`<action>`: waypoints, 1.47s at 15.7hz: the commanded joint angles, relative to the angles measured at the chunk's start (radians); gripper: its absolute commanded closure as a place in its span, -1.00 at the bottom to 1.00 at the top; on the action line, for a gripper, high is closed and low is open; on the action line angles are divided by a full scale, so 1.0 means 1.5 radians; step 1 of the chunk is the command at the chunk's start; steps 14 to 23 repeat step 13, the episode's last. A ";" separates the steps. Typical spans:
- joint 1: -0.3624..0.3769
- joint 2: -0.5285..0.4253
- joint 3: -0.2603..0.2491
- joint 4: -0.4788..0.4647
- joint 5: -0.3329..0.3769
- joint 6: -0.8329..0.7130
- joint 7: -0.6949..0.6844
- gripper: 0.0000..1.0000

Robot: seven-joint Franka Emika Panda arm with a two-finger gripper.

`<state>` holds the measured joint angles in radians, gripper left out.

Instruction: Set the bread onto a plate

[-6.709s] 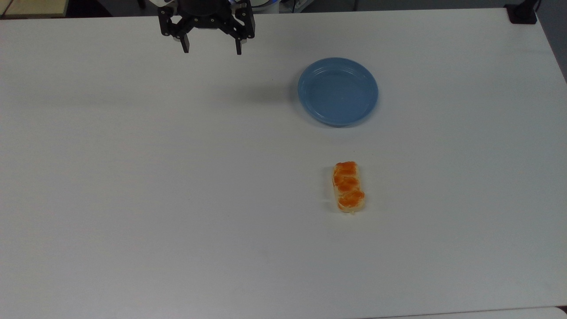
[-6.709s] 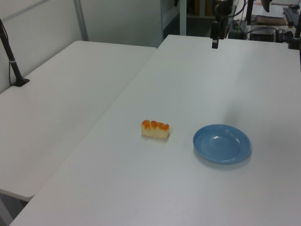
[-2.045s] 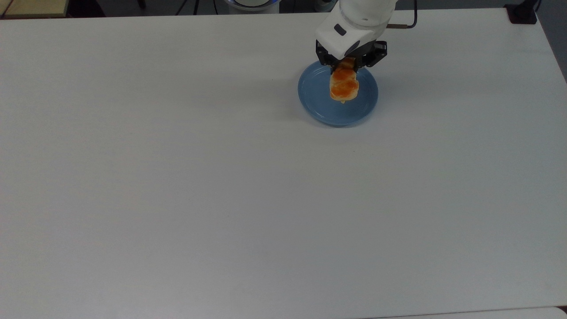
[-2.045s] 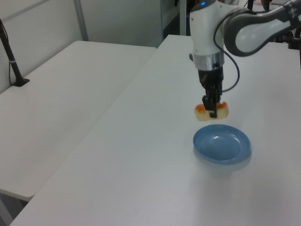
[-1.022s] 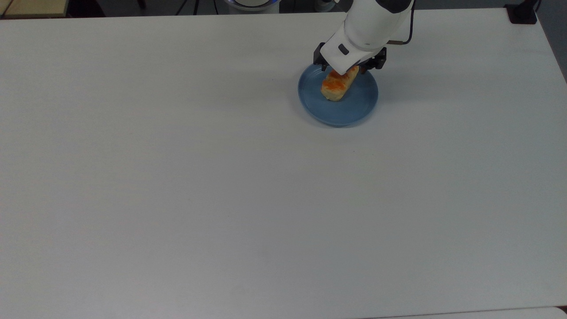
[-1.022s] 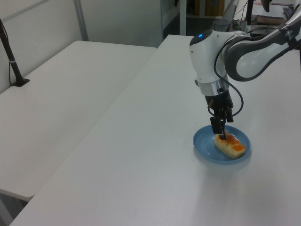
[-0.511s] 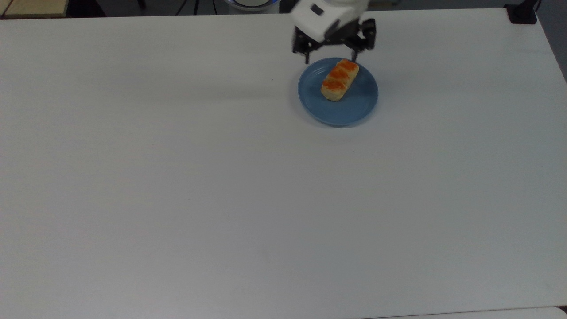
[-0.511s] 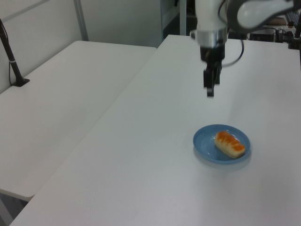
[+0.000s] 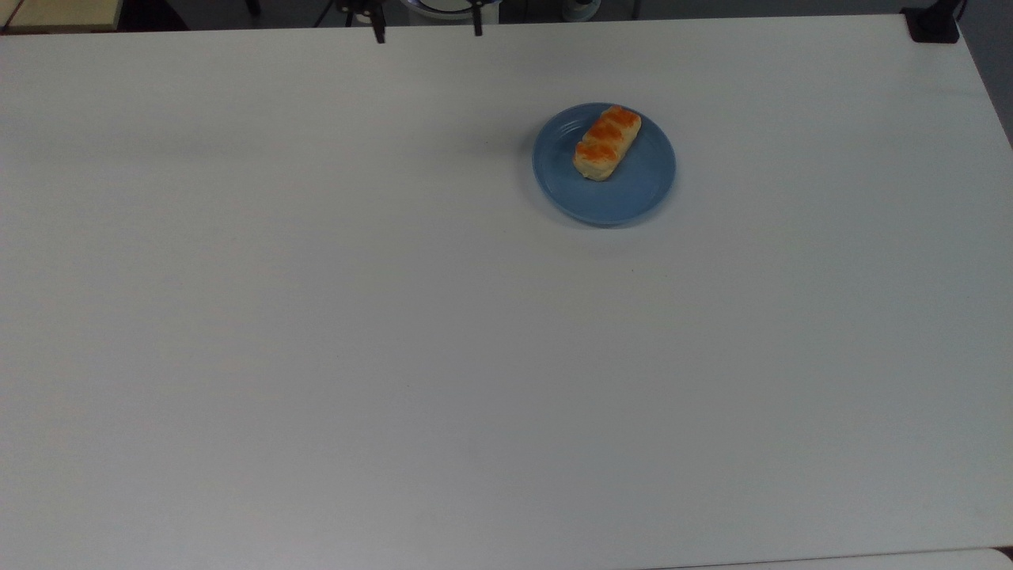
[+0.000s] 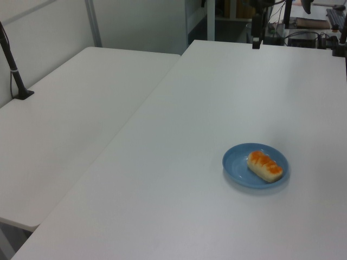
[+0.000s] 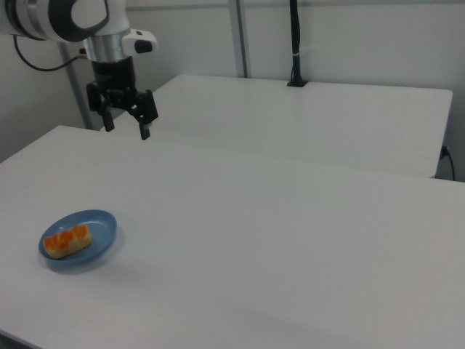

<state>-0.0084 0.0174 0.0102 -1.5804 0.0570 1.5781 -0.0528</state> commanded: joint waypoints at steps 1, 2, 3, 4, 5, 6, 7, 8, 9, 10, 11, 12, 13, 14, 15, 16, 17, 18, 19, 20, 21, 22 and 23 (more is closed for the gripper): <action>-0.013 0.005 -0.001 -0.003 0.012 0.022 -0.010 -1.00; -0.018 0.006 -0.001 -0.005 0.013 0.037 -0.010 -1.00; -0.019 0.007 -0.001 -0.005 0.012 0.042 -0.010 -1.00; -0.019 0.007 -0.003 -0.005 0.012 0.042 -0.011 -1.00; -0.022 0.006 -0.008 -0.005 0.012 0.042 -0.011 -1.00; -0.023 0.005 -0.015 -0.005 0.013 0.040 -0.011 -1.00; -0.022 0.005 -0.019 -0.005 0.014 0.039 -0.010 -1.00; -0.022 0.004 -0.020 -0.004 0.014 0.040 -0.010 -1.00; -0.022 0.004 -0.021 -0.004 0.014 0.041 -0.010 -1.00; -0.022 0.005 -0.021 -0.004 0.014 0.042 -0.011 -1.00; -0.022 0.005 -0.021 -0.004 0.014 0.042 -0.010 -1.00; -0.022 0.004 -0.021 -0.004 0.014 0.042 -0.010 -1.00; -0.022 0.004 -0.021 -0.004 0.014 0.042 -0.010 -1.00; -0.022 0.004 -0.021 -0.004 0.014 0.042 -0.010 -1.00; -0.022 0.004 -0.021 -0.004 0.014 0.042 -0.010 -1.00; -0.022 0.004 -0.021 -0.004 0.014 0.042 -0.010 -1.00; -0.022 0.004 -0.021 -0.004 0.014 0.042 -0.010 -1.00; -0.022 0.004 -0.021 -0.004 0.014 0.042 -0.010 -1.00; -0.022 0.004 -0.021 -0.004 0.014 0.042 -0.010 -1.00; -0.022 0.004 -0.021 -0.004 0.014 0.042 -0.010 -1.00; -0.022 0.004 -0.021 -0.004 0.014 0.042 -0.010 -1.00; -0.022 0.004 -0.021 -0.004 0.014 0.042 -0.010 -1.00; -0.022 0.004 -0.021 -0.004 0.014 0.042 -0.010 -1.00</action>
